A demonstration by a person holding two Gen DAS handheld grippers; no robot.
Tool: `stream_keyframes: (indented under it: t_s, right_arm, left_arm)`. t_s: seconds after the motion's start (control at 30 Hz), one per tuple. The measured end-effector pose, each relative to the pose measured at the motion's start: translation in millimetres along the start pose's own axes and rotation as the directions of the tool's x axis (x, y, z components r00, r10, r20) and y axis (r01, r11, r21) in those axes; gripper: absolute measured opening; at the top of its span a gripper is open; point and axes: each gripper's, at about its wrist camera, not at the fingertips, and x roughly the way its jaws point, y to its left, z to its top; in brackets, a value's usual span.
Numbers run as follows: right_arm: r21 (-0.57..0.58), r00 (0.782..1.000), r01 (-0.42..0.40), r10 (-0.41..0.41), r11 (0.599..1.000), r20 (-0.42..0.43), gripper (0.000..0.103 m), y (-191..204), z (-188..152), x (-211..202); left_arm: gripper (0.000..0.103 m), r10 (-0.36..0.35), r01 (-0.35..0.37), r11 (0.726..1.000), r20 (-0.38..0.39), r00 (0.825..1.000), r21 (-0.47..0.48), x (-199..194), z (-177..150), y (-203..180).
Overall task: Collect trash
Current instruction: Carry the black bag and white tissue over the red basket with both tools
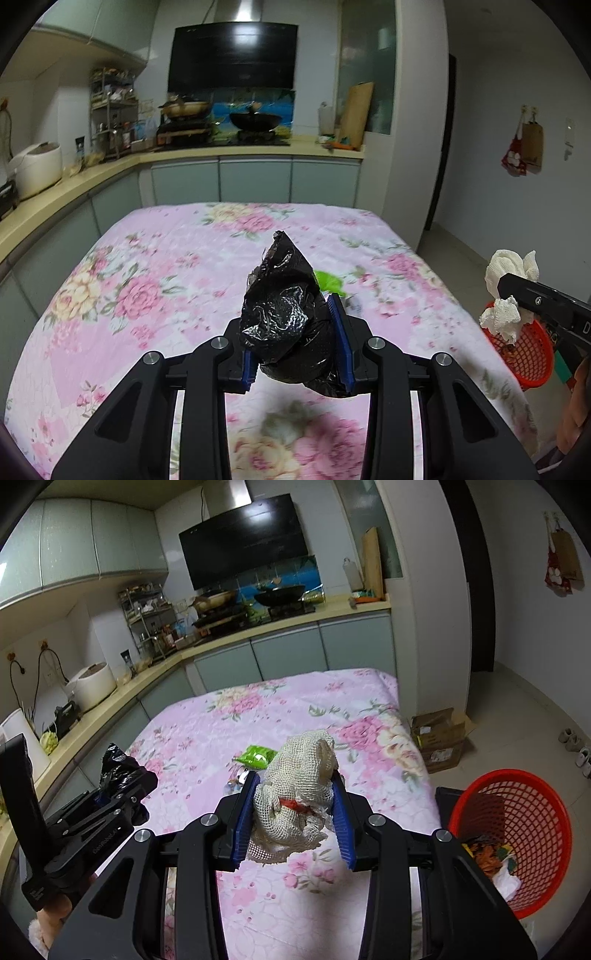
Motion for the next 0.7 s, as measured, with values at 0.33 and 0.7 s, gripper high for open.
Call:
stream_keyframes:
  t_s: [0.33, 0.7]
  right_arm:
    - [0.041, 0.997, 0.04, -0.042, 0.998, 0.064, 0.037, -30, 9, -35]
    - [0.121, 0.987, 0.108, -0.121, 0.987, 0.105, 0.037, -75, 12, -65]
  left_arm:
    - [0.032, -0.071, 0.07, 0.996, 0.021, 0.997, 0.063, -4, 12, -44]
    - [0.032, -0.15, 0.146, 0.98, 0.017, 0.989, 0.134, -2, 20, -95]
